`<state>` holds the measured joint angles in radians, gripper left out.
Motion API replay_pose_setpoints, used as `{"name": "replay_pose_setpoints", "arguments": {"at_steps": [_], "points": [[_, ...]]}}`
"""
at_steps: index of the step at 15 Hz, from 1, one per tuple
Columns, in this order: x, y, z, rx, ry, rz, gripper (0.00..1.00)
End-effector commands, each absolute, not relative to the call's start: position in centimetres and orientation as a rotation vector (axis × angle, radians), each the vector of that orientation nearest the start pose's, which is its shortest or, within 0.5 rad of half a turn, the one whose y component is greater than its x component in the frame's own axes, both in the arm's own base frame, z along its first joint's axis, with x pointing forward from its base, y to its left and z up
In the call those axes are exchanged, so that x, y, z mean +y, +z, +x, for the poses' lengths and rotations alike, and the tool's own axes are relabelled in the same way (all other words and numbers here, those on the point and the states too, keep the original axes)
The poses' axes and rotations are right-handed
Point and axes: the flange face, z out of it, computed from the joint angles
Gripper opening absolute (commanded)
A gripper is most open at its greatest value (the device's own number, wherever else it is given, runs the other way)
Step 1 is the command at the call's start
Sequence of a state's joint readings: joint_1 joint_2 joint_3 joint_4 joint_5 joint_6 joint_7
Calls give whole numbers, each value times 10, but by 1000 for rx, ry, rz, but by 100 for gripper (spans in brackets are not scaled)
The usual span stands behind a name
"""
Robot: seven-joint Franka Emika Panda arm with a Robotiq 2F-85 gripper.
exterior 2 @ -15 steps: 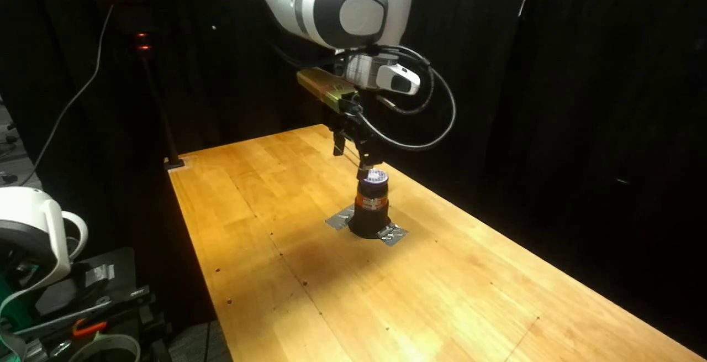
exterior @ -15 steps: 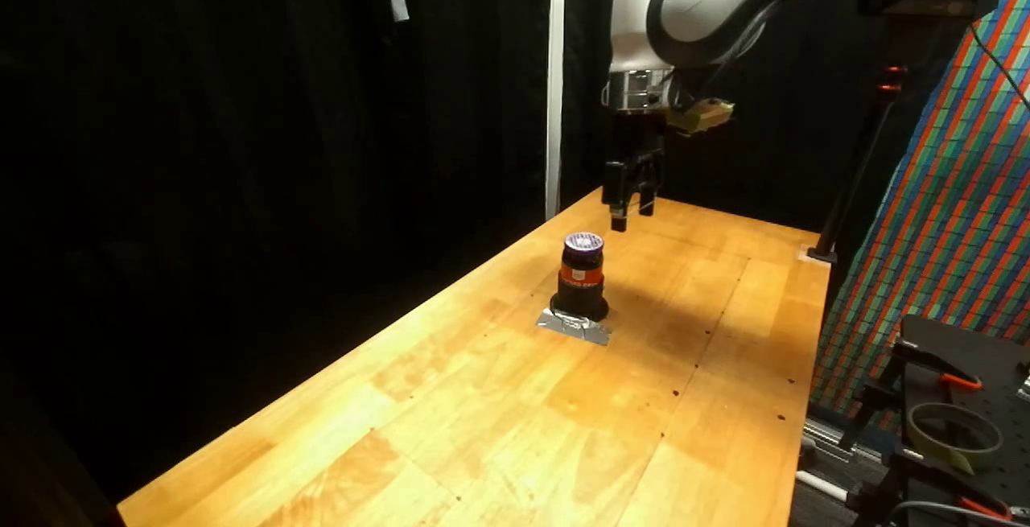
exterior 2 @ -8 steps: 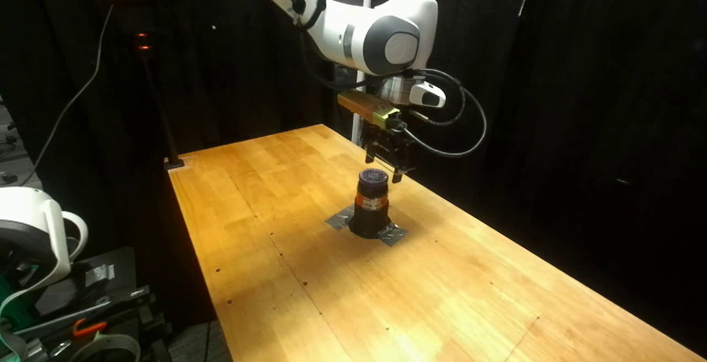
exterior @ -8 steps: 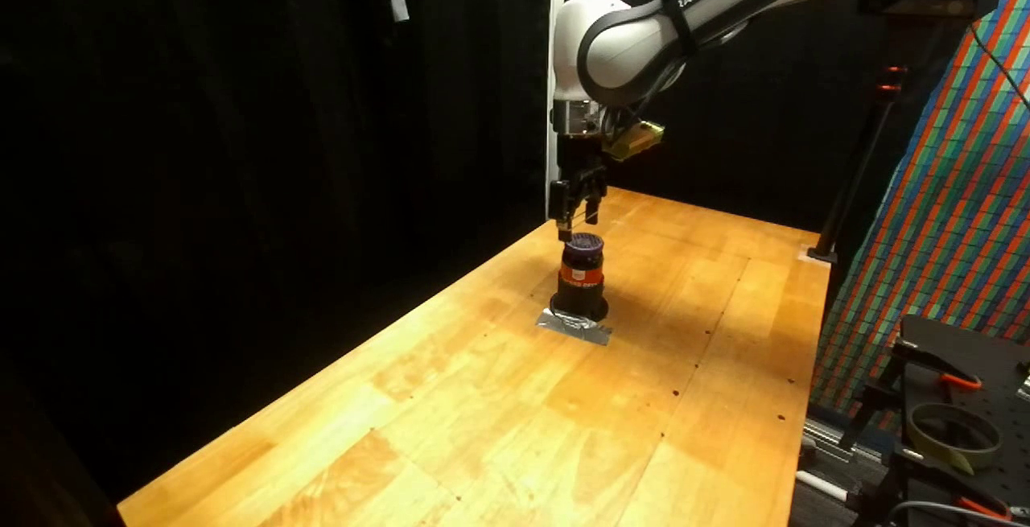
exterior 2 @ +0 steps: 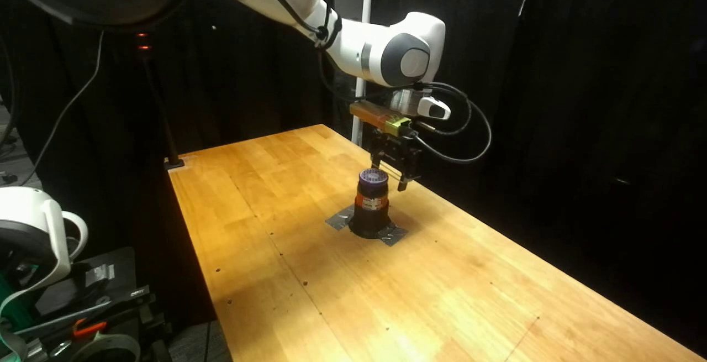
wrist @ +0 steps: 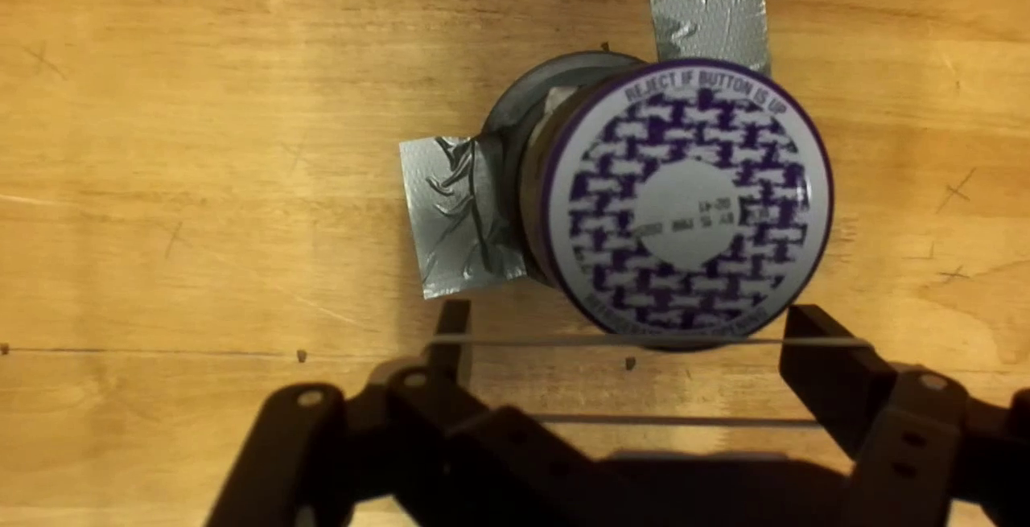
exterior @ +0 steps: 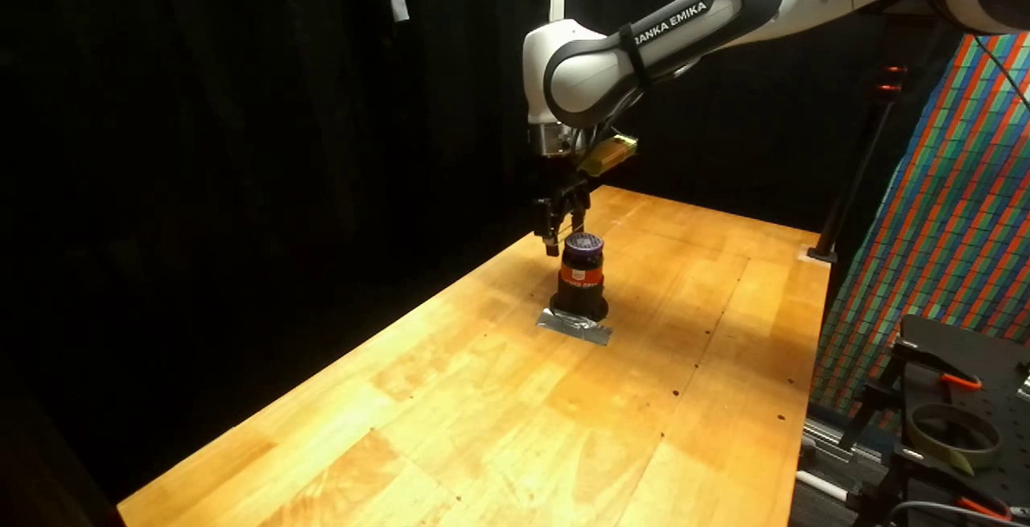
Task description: Put the elastic around the bottle
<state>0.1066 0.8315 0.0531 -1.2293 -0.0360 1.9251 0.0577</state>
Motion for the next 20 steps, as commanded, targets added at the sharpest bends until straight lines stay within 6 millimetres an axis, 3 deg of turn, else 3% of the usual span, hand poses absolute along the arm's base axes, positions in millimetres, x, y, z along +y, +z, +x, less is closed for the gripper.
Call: {"name": "replay_pose_setpoints", "arguments": {"at_steps": [1,9,20], "points": [[108,257,740,-180,331,-3157,100],[116,250,726,-210,583,-3127,100],[113,245,682,-237,594,-3132,100]]}}
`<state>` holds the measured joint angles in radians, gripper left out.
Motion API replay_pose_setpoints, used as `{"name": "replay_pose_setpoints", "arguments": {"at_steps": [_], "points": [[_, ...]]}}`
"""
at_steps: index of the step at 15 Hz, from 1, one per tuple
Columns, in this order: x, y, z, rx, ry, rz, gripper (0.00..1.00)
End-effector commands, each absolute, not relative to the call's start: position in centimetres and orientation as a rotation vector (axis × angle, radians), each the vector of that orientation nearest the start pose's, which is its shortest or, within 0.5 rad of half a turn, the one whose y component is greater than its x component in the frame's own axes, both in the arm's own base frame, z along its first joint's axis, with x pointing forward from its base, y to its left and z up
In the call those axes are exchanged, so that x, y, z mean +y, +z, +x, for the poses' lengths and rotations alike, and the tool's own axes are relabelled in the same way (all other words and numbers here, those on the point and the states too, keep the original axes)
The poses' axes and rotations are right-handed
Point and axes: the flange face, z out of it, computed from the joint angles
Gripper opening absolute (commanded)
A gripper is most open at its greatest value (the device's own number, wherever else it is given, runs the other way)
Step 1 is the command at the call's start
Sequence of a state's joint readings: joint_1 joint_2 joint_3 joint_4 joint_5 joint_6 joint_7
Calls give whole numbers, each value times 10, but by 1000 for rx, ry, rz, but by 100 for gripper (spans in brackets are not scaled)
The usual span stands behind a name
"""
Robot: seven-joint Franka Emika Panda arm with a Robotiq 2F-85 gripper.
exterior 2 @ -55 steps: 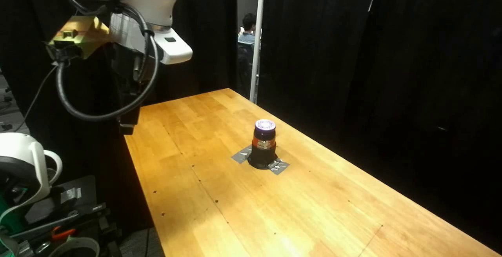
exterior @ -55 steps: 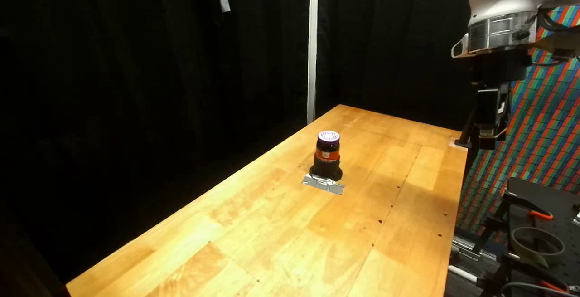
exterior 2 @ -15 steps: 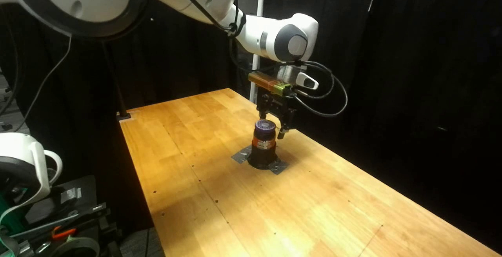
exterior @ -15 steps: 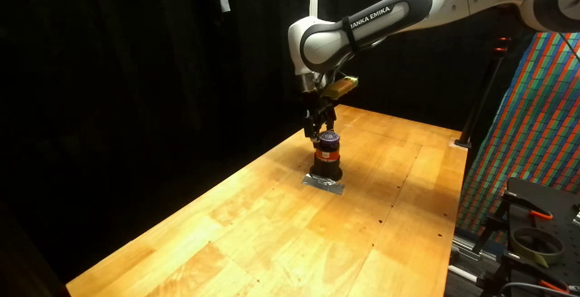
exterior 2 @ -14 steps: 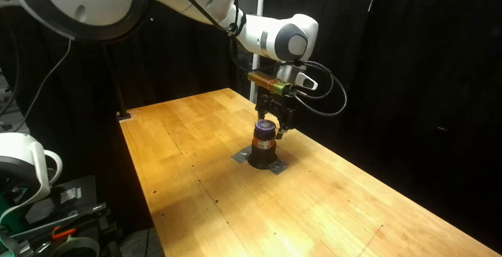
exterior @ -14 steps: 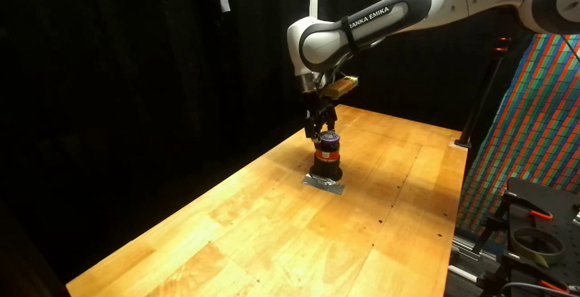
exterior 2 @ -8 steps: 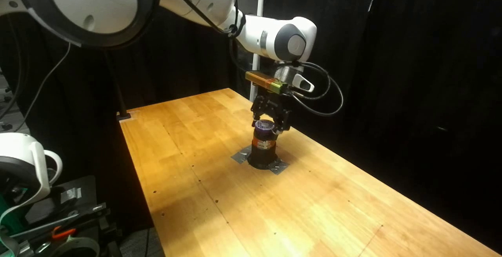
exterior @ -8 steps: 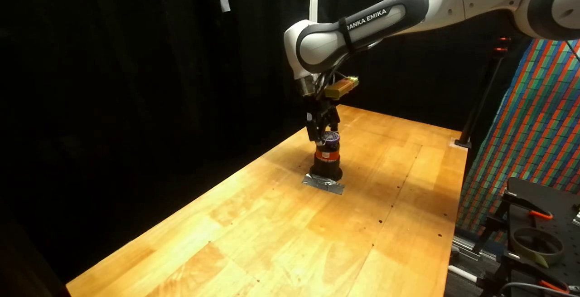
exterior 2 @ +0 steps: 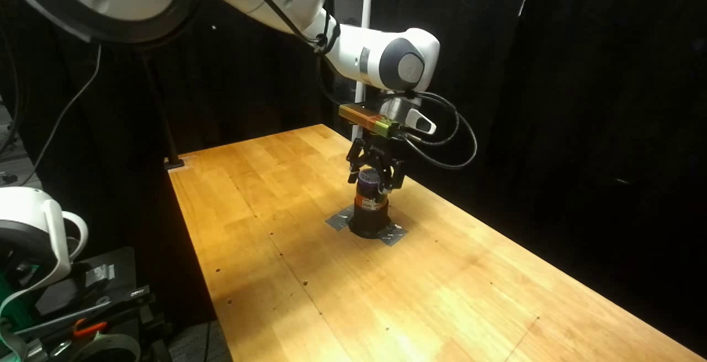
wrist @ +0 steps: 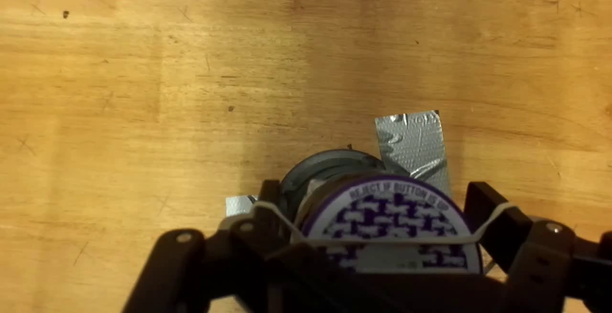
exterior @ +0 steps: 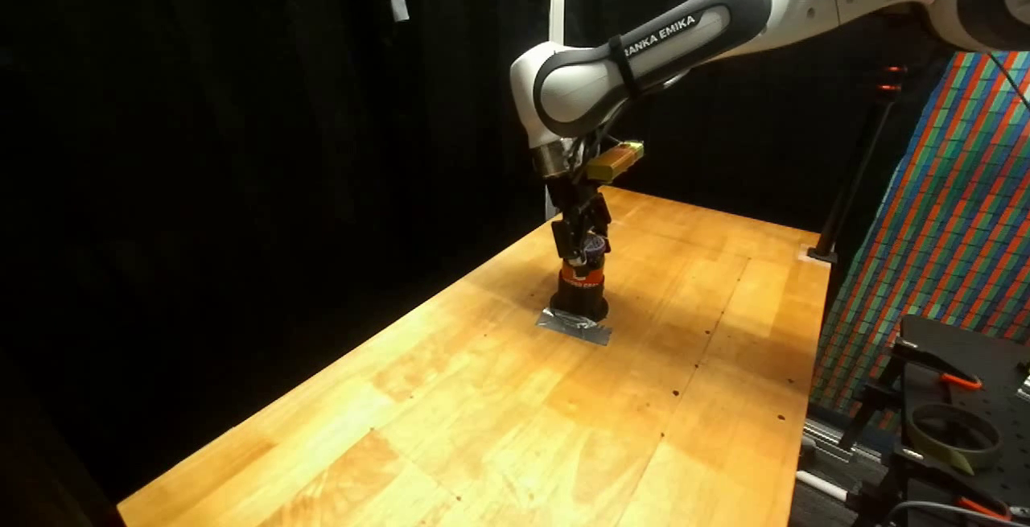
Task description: Put the elastic around the bottle
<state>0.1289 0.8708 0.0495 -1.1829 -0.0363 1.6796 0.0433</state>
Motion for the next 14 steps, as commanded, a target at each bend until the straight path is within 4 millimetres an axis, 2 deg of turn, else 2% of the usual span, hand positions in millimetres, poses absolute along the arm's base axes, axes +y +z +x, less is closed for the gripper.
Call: {"name": "replay_pose_setpoints", "arguments": {"at_steps": [1,6,7,8,14], "points": [[113,246,676,-239,592,-3133,100],[112,247,646,-234,520,-3144,100],[112,247,642,-229,494,-3144,75],[112,246,636,-228,436,-3153,73],[112,236,603,-160,115,-3168,26]]}}
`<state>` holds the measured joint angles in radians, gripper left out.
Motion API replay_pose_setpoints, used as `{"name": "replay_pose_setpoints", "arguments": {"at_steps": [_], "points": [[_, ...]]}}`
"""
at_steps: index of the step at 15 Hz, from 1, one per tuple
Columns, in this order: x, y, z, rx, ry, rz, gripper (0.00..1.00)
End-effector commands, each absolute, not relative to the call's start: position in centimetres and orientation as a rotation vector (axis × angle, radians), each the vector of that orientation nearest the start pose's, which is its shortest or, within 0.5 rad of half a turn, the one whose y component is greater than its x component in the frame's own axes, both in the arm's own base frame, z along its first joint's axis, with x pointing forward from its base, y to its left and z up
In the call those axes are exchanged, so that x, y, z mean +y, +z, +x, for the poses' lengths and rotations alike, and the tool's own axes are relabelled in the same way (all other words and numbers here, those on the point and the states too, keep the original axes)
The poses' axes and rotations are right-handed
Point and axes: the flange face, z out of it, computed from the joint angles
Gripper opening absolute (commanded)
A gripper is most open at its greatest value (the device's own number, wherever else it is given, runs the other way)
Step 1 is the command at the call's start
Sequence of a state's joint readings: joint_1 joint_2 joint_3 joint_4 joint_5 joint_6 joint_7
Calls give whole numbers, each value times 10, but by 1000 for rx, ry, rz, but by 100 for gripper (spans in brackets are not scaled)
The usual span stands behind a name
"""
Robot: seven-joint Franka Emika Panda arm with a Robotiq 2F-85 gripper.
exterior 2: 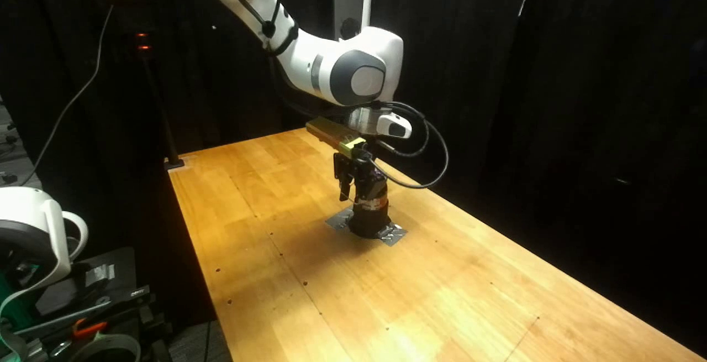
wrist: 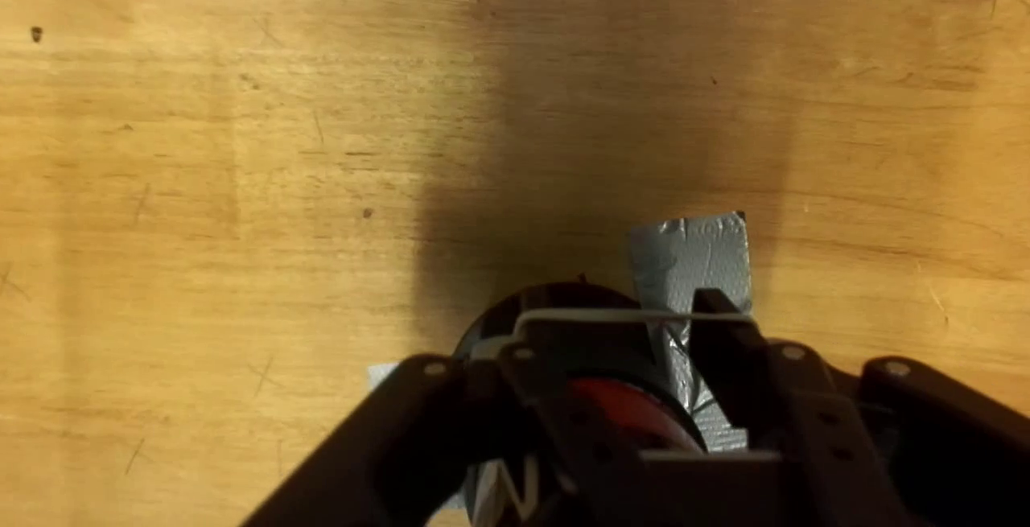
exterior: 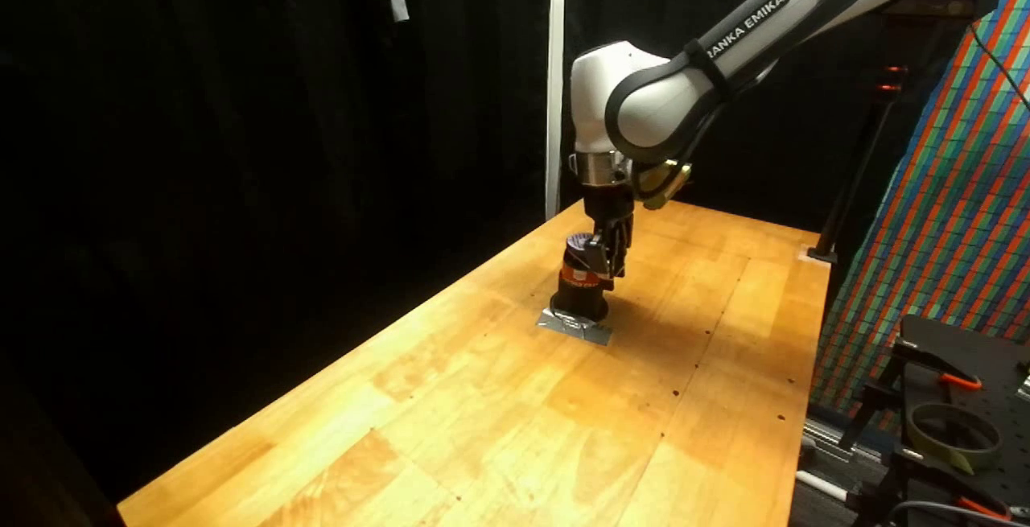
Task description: Put the elastic around the bottle
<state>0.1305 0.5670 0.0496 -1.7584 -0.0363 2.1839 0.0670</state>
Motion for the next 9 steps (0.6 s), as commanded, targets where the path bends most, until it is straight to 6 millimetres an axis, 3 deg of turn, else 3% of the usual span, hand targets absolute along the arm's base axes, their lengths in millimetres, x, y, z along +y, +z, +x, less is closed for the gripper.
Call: {"name": "replay_pose_setpoints", "arguments": {"at_steps": [1,4,9], "points": [[112,234,597,-143,71,-3168,20],[113,226,572,-87,-82,-3157,15],[113,210,534,-34,-371,-3130,22]]}}
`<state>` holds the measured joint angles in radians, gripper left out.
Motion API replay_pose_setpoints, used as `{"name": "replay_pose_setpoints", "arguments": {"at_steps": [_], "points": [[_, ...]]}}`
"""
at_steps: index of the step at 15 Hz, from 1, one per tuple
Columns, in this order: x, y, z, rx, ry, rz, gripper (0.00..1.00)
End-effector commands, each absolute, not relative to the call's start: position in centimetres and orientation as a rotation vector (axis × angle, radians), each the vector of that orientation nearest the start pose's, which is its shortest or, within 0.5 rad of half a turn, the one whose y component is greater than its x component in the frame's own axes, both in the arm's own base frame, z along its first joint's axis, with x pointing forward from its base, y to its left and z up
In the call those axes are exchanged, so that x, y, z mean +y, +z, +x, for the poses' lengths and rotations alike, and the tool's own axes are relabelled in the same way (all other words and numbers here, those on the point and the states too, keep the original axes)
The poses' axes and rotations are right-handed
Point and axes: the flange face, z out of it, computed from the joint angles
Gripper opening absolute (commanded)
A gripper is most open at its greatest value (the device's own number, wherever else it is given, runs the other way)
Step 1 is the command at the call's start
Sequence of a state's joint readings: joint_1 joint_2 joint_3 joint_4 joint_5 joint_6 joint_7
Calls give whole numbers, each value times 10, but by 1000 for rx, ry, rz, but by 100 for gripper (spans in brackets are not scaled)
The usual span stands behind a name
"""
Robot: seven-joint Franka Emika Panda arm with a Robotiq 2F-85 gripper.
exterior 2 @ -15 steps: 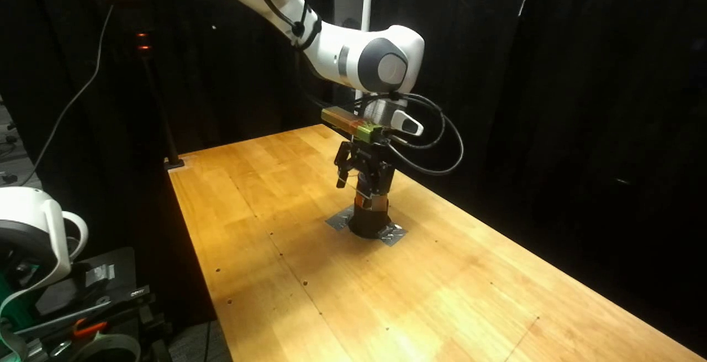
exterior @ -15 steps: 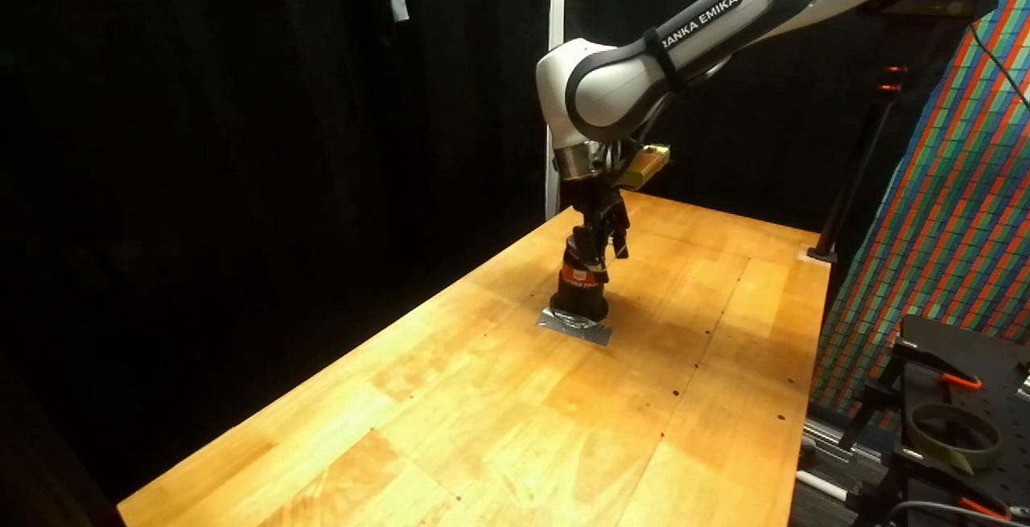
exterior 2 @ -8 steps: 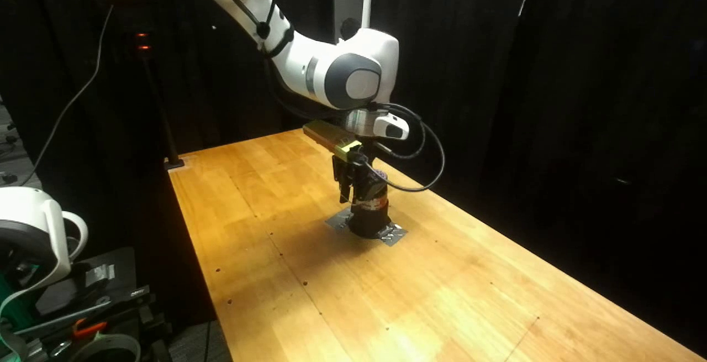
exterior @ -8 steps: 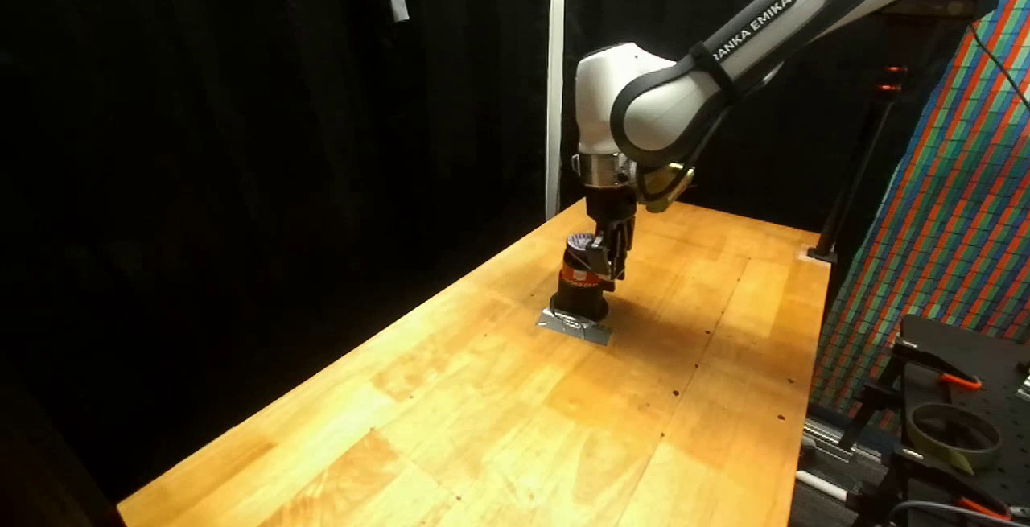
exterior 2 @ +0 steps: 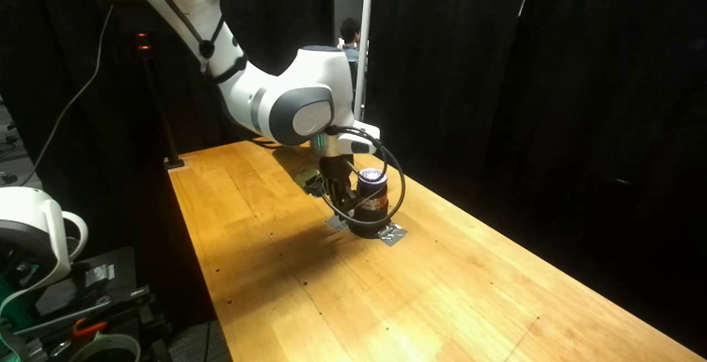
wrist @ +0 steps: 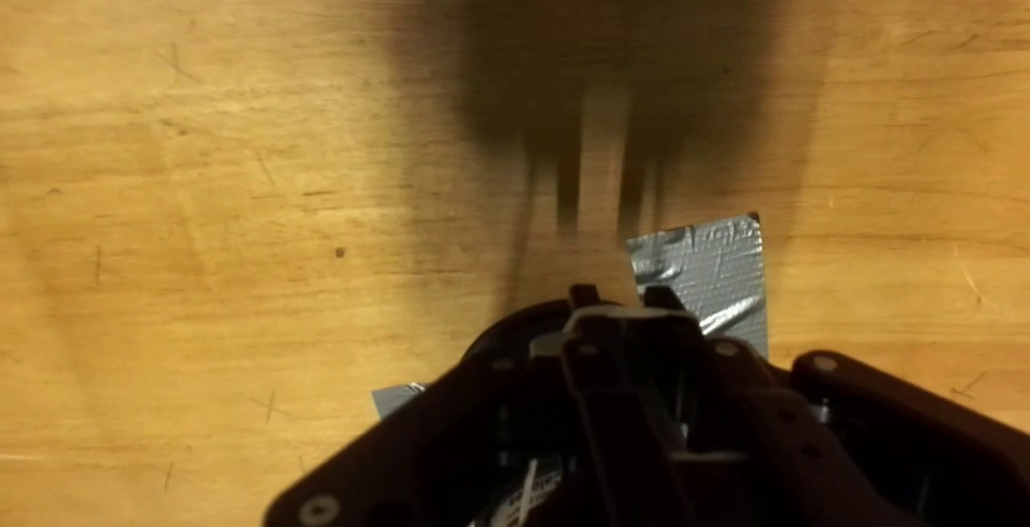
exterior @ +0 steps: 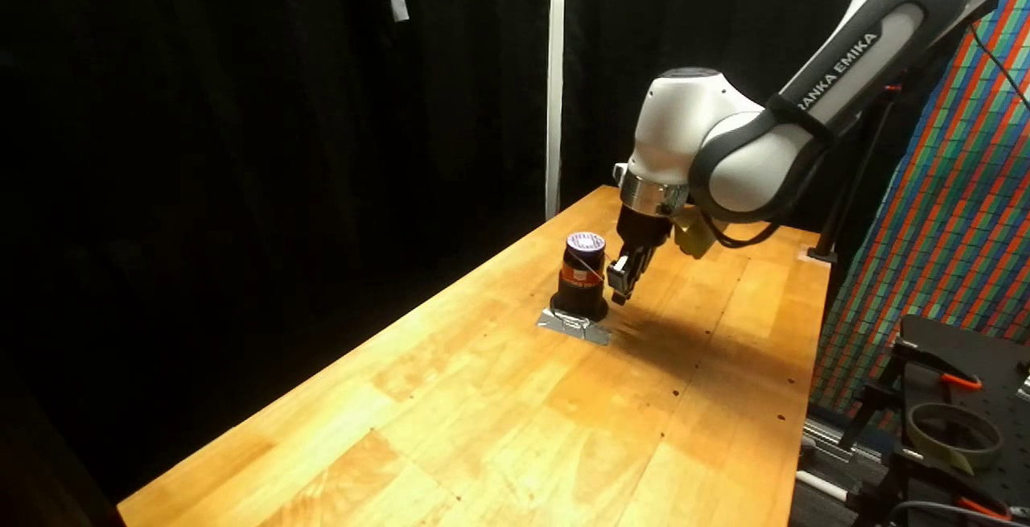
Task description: Put the elastic around the bottle
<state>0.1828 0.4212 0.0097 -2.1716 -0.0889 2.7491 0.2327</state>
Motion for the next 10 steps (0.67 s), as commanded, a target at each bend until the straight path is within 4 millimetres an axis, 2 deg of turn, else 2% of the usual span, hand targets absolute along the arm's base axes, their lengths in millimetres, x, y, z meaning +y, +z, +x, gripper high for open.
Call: {"name": "replay_pose_setpoints", "arguments": {"at_steps": [1,7,10], "points": [[112,207,528,-31,-432,-3121,21],[104,197,501,61,-809,-3014,20],[107,191,484,54,-983,-2964,19]]}}
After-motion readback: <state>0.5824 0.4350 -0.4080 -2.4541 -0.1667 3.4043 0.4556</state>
